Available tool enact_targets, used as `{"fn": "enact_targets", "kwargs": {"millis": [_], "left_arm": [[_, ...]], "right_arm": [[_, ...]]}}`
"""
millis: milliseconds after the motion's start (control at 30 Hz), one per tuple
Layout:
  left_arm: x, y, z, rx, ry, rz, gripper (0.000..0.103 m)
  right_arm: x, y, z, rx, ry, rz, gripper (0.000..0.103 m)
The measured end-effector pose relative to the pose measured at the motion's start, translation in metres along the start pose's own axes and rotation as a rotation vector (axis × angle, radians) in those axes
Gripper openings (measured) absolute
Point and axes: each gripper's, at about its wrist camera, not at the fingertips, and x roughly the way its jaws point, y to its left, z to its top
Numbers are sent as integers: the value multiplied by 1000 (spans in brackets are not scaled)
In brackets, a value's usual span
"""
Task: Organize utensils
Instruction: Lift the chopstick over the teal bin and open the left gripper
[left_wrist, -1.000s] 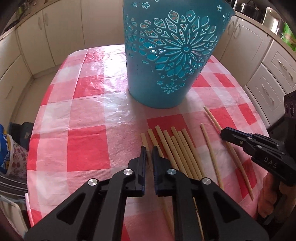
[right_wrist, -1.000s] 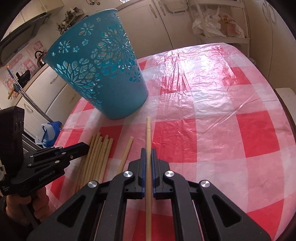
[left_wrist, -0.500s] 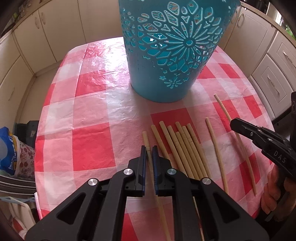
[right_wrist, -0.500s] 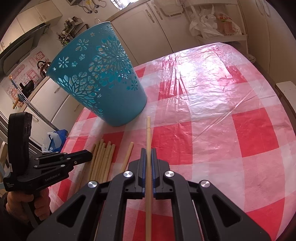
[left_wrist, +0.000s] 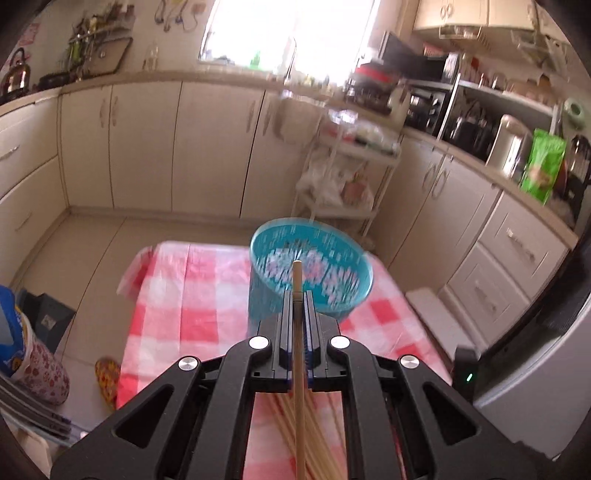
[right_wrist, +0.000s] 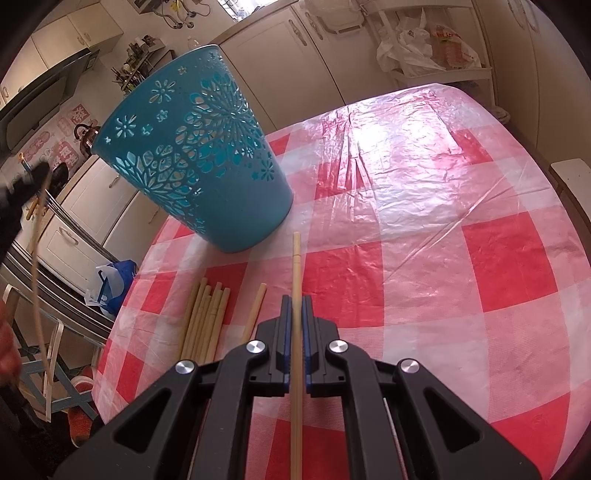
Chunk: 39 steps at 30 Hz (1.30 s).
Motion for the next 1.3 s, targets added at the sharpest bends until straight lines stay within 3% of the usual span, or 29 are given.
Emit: {"fn": "enact_targets", "kwargs": {"millis": [167,300,467,600,1000,1167,1300], "left_arm": [[-5,-12,51,4,-267,-27,5],[9,-22,82,5,-389,19,5],[42,-28,94,-15,-467,98,5],[70,-27,81,11,-440,151,5],[111,-12,28,20,-271,182,5],[114,-6,11,24,-184,186,5],[91,-2,-1,17,-170,187,11]], "right_arm": [[0,-1,0,1,0,3,6],[-1,-1,1,4,-1,6,6],[-1,-2,1,7,-3,12,6],[-1,-2,1,9,-2,14,6],[-1,-2,2,12,-5,13,6],[-6,-3,2,12,-28,23,6],[-18,-4,2,12,-81,47,6]]}}
